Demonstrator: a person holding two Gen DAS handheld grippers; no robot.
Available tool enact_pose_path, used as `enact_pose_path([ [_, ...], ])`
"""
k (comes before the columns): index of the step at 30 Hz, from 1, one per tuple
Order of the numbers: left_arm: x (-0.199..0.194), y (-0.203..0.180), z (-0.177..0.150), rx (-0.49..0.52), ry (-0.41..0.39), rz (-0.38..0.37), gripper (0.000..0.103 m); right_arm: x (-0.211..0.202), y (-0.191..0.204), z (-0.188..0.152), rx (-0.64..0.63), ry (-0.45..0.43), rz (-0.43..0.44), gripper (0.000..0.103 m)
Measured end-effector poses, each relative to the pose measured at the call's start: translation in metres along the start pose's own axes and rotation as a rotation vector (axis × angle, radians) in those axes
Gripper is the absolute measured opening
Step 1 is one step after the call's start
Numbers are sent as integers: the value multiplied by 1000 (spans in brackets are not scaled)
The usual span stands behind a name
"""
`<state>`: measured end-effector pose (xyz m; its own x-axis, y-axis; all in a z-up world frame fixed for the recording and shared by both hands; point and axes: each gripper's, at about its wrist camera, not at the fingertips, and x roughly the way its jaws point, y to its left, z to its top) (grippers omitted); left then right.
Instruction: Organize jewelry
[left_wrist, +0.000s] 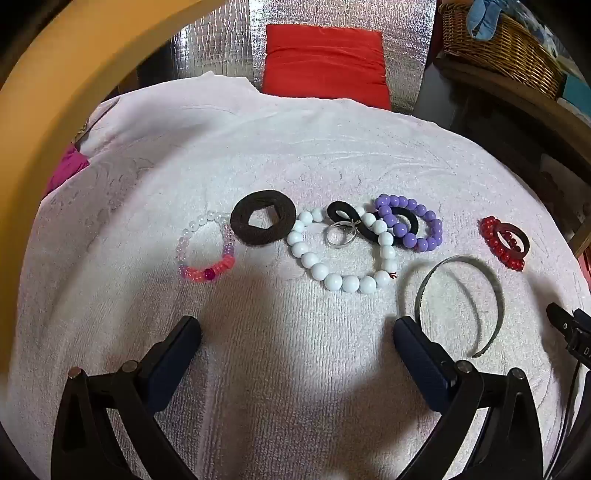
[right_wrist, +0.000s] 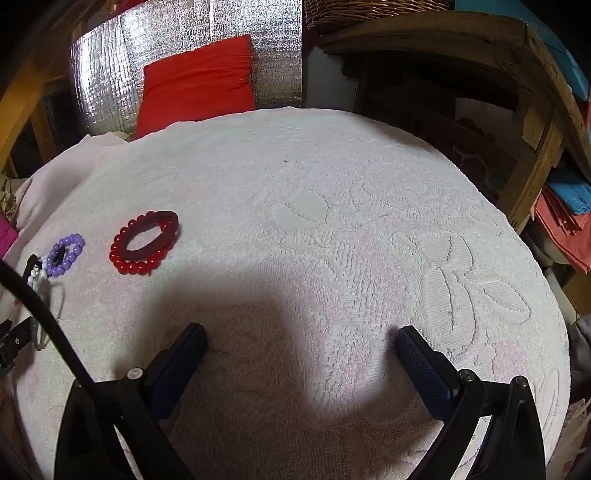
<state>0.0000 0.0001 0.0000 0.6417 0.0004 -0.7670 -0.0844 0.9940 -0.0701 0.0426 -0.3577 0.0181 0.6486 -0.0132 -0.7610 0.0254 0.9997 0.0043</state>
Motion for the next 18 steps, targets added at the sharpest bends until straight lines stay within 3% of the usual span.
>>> enact_pose_path([
  [18,3,-2,0,8,-3,9,103,0,0,0,0,1,0,103],
])
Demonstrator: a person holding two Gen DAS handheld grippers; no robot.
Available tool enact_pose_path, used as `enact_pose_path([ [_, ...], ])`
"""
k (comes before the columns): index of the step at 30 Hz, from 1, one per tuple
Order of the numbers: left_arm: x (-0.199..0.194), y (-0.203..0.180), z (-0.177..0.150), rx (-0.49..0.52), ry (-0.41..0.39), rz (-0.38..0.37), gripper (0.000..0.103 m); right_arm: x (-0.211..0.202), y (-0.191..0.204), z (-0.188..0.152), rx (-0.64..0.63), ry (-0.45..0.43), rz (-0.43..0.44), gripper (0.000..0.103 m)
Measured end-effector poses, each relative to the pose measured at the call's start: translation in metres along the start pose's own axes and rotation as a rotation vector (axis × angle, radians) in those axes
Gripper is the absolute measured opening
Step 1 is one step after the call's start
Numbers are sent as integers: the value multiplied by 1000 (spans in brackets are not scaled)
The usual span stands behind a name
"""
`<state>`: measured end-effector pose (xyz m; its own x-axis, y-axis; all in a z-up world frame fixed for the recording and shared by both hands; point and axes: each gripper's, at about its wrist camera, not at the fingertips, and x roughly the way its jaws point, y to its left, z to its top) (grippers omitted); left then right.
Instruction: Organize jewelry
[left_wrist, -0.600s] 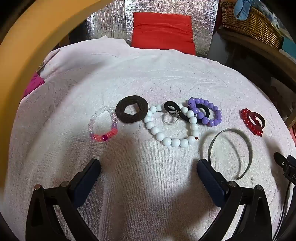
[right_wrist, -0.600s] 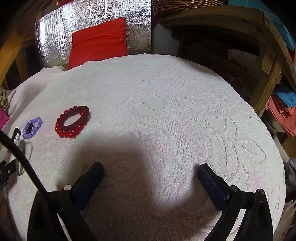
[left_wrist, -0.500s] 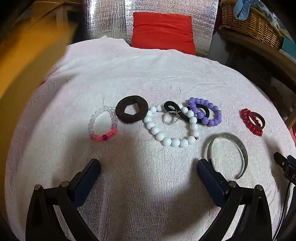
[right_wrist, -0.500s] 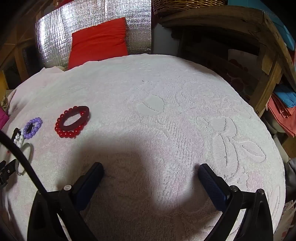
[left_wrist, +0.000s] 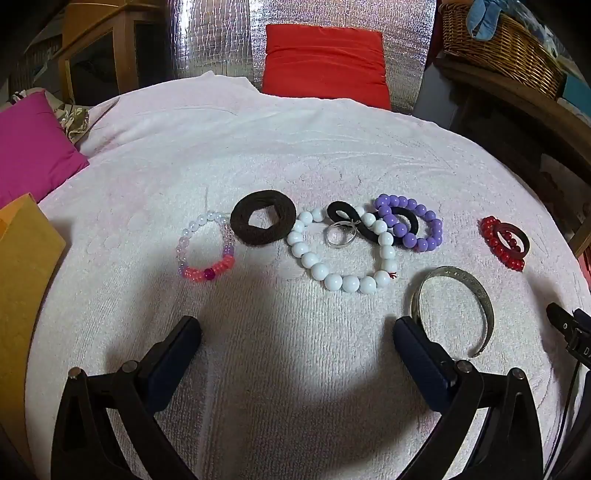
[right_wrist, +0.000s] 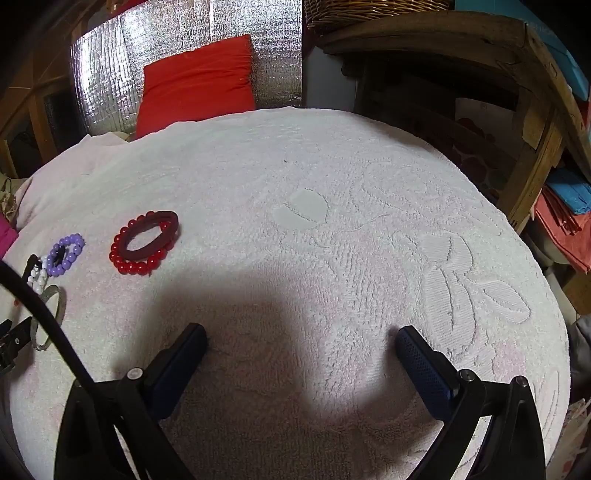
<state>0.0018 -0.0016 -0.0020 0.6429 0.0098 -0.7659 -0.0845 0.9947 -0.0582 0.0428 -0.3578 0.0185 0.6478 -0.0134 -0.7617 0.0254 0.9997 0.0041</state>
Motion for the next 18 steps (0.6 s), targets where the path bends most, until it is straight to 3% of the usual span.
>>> enact_pose_path([
  [11,-4,-1,0,-8,1,9,103,-4,5,1,23,2,-32,103],
  [15,-8,0,2,-56,79,5,103,-15,3,-4,32,38,-5,103],
  [18,-20,-6,0,-28,110,19,103,-16,-2,-6,15,94,17,103],
])
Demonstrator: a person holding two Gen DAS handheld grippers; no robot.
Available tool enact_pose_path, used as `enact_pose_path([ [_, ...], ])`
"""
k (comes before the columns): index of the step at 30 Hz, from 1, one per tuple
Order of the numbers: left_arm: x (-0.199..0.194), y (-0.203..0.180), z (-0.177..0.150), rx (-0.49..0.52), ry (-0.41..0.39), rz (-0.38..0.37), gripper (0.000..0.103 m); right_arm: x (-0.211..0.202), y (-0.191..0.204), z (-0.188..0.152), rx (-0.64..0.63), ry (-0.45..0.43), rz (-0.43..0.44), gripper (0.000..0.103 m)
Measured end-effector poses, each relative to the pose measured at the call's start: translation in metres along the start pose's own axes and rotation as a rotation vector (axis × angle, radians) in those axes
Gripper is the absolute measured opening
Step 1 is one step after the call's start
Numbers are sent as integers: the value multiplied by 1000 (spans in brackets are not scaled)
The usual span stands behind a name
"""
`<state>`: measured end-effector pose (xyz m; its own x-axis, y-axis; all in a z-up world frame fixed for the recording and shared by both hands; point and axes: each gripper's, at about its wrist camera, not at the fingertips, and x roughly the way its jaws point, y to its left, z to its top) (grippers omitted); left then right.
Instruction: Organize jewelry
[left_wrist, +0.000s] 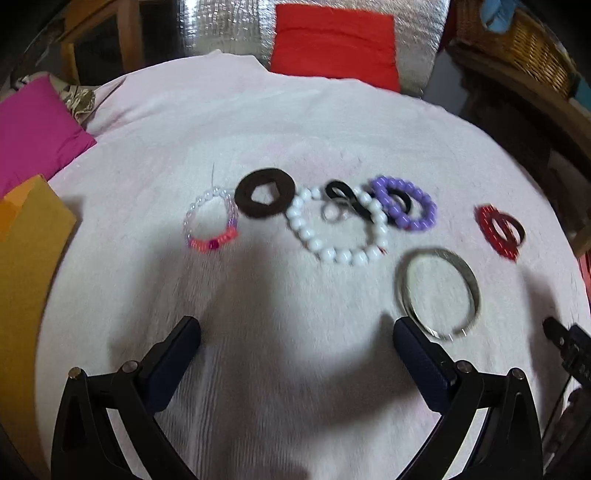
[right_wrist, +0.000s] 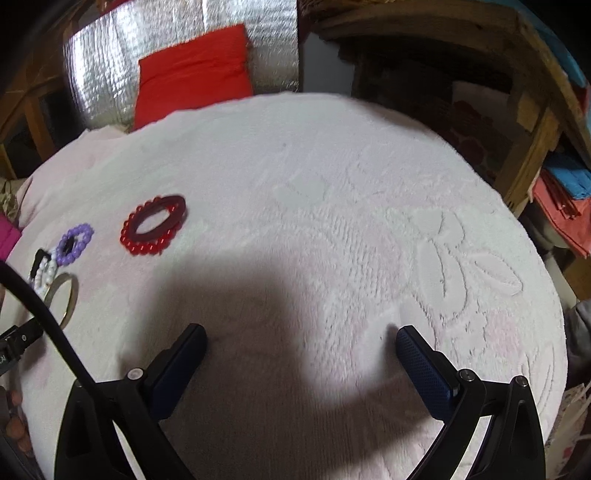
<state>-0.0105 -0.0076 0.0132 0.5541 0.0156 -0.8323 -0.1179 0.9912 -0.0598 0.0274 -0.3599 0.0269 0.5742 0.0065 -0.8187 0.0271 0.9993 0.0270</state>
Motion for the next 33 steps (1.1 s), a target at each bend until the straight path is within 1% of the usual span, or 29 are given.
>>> enact_pose_path([
  [1,-8,0,-2,-1,-23,13,103,-2,-1,-1,-4,10,-1,103],
  [2,-20,1,-3,-1,-62,44,103,-5,-1,-2,-2,15,-5,103],
  [5,-67,1,-3,30,-218,126,103,-15,1,-4,20,25,4,103],
  [6,-85,0,-4,43,-276,159,103,-23,3,-4,24,14,16,103],
  [8,-117,1,-8,57,-377,187,103,-44,9,-2,15,-55,24,103],
  [9,-130,5,-8,58,-415,190,103,-62,12,0,7,-109,24,103],
  [10,-143,6,-11,58,-449,198,103,-75,16,1,2,-144,25,103],
  [11,-154,8,-14,59,-477,208,103,-96,20,2,-11,-202,41,103],
  [12,-163,10,-11,63,-499,218,103,-114,25,0,-25,-253,60,103],
  [13,-174,11,-15,71,-520,229,103,-140,30,-2,-40,-331,79,103],
  [15,-186,16,-18,70,-538,228,103,-175,38,-10,-47,-452,101,103],
  [16,-191,21,-19,61,-539,219,103,-188,43,-15,-46,-492,119,103],
  [17,-191,25,-20,49,-533,211,103,-194,48,-14,-44,-507,135,103],
  [18,-193,30,-19,36,-528,205,103,-196,53,-19,-37,-507,154,103],
  [19,-197,33,-20,26,-527,205,103,-194,57,-21,-30,-486,172,103],
  [21,-197,42,-16,5,-538,231,103,-181,66,-19,-37,-426,222,103],
  [23,-193,50,-11,-4,-548,270,103,-166,79,-10,-64,-353,249,103],
  [25,-195,55,-18,-15,-545,285,103,-151,87,-2,-72,-282,269,103],
  [29,-182,68,-16,-36,-511,293,103,-116,91,8,28,-164,359,103],
  [30,-178,69,-16,-30,-509,304,103,-113,92,5,44,-158,361,103],
  [31,-176,71,-16,-27,-507,313,103,-112,94,-1,54,-165,351,103],
  [32,-172,72,-17,-24,-498,319,103,-107,96,1,57,-181,334,103],
  [33,-170,72,-17,-23,-489,315,103,-116,91,-9,61,-195,326,103],
])
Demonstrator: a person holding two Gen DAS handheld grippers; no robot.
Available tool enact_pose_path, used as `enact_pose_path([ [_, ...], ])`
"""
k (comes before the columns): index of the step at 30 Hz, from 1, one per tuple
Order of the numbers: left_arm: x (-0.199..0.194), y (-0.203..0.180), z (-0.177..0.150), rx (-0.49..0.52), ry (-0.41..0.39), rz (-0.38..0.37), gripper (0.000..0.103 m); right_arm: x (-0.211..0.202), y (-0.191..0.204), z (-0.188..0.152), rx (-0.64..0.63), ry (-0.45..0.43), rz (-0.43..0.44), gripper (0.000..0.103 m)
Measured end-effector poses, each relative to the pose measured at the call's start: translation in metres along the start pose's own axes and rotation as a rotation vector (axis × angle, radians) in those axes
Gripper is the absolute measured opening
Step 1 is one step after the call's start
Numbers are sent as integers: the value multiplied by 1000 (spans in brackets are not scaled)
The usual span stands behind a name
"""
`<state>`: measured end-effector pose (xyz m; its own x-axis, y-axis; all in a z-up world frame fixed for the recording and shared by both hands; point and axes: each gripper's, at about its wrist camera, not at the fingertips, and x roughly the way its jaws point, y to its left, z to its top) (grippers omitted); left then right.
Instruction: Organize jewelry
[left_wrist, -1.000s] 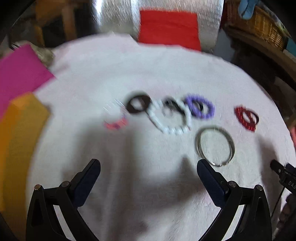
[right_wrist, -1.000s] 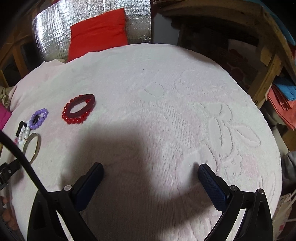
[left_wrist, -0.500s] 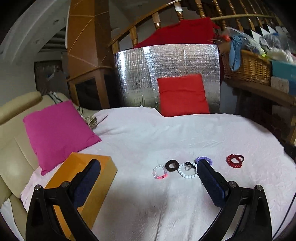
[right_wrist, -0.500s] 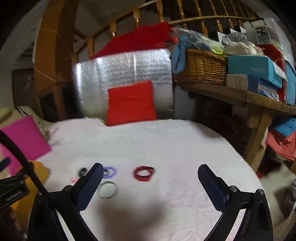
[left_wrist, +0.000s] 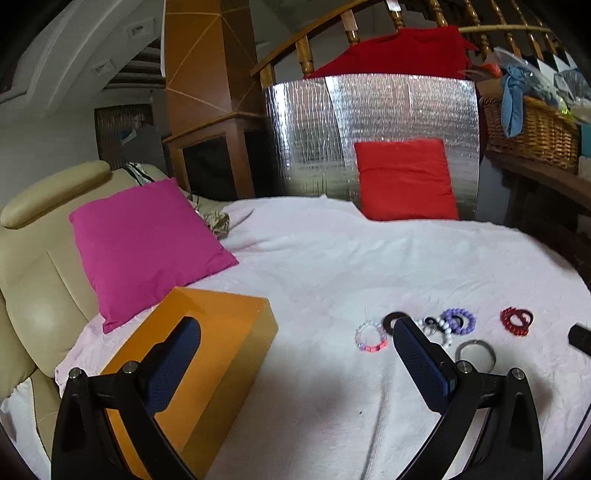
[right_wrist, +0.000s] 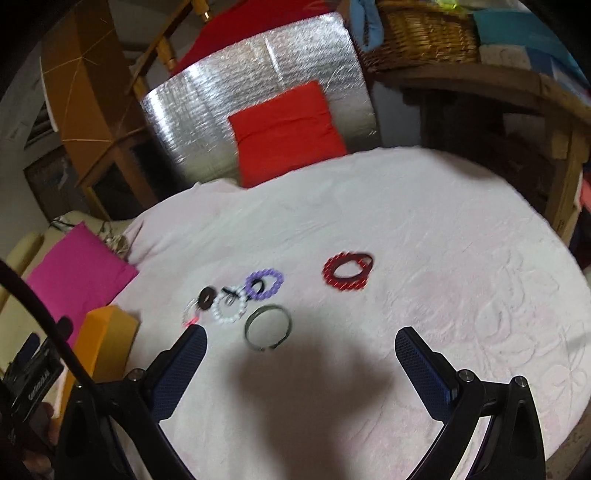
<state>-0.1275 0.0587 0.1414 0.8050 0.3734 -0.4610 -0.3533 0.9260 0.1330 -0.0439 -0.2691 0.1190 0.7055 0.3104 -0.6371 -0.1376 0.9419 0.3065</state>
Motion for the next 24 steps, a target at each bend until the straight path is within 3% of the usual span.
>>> enact_pose_path([
  [5,5,1,-2,-30,15,-23,103,0,-1,-1,-18,-8,32,103],
  [14,6,-10,-3,-9,16,-36,103,15,9,-8,-116,37,-5,103],
  [24,8,-20,-2,9,22,-56,103,25,8,-7,-76,83,23,103],
])
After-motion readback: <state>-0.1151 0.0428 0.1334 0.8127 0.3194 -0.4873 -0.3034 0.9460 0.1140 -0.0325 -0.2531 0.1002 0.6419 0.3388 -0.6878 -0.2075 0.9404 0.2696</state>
